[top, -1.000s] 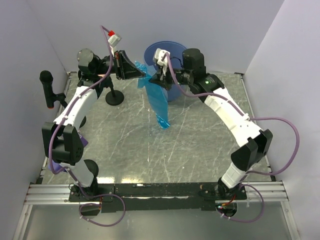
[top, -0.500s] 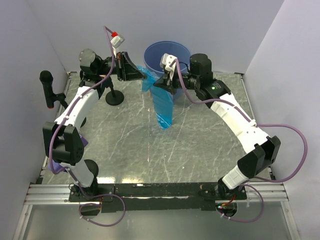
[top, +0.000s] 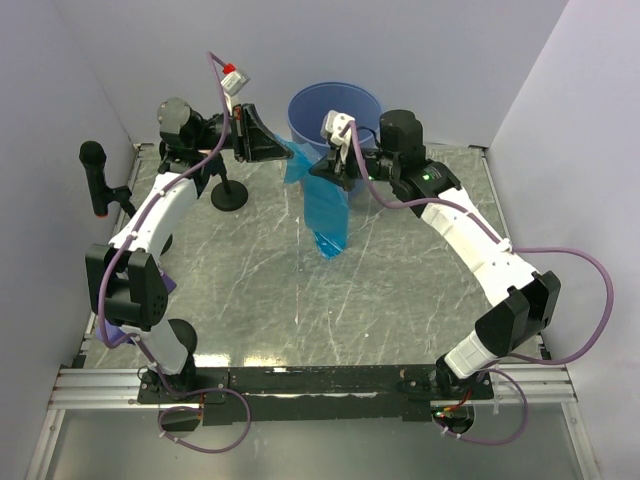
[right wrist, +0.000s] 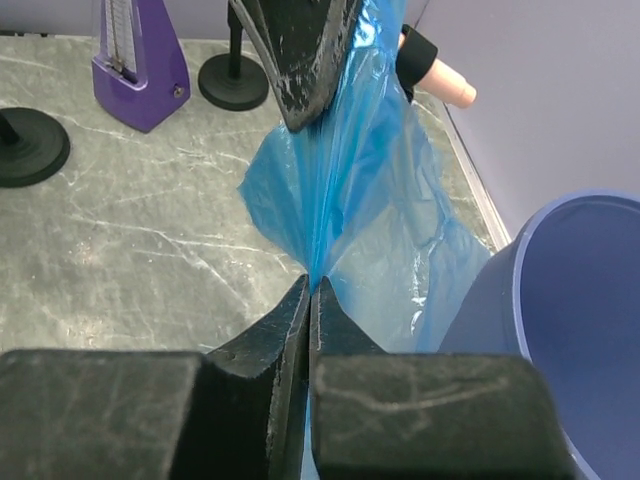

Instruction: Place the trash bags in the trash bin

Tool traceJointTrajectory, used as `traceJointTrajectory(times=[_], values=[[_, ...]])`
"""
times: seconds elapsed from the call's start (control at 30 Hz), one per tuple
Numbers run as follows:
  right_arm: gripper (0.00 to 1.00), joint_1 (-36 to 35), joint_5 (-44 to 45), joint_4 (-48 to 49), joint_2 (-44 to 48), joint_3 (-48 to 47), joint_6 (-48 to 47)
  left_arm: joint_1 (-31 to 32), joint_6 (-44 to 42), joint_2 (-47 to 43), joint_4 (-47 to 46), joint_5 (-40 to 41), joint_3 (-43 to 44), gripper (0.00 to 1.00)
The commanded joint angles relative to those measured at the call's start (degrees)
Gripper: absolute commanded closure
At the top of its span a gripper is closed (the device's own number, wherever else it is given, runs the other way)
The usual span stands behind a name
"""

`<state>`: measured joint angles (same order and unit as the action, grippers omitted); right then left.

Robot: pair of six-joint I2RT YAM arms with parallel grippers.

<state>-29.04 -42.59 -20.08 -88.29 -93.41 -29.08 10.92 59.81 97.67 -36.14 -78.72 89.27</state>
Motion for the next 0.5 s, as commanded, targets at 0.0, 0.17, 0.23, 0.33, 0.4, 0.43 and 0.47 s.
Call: traceJointTrajectory(times=[0.0,0.17,0.23,0.33,0.4,0.43,0.47], values=[[0.88,2.49,0.58,-4.45,1.9,0.77,-0.1,-2.3,1.71,-1.96,-4.2,0.41,2.4,0.99],[0.46,2.41,-3.72,-1.72,1.9,-2.3,4.73,-2.22,0.66,-1.95,-3.41,0.23,1.61,0.99],[0.39,1.88,-3.64,-0.85,1.19,-3.53,6.05,-2.13,0.75,-2.13,-3.32,0.41,1.17,0.99],[0.38,1.27,-4.26,-0.23,-0.39,-5.29,6.75,-1.87,0.31,-2.39,-3.15,0.41,0.46,0.99],[0.37,0.65,-4.35,0.3,-1.62,-6.87,7.28,-1.6,0.04,-2.66,-2.8,0.41,-0.06,0.99],[0.37,0.3,-4.35,0.74,-2.58,-7.66,7.72,-1.43,-0.13,-2.74,-2.62,0.41,-0.15,0.99],[0.37,0.04,-4.35,1.17,-3.54,-8.63,8.07,-1.25,-0.31,-2.83,-2.18,0.15,-0.33,0.99]])
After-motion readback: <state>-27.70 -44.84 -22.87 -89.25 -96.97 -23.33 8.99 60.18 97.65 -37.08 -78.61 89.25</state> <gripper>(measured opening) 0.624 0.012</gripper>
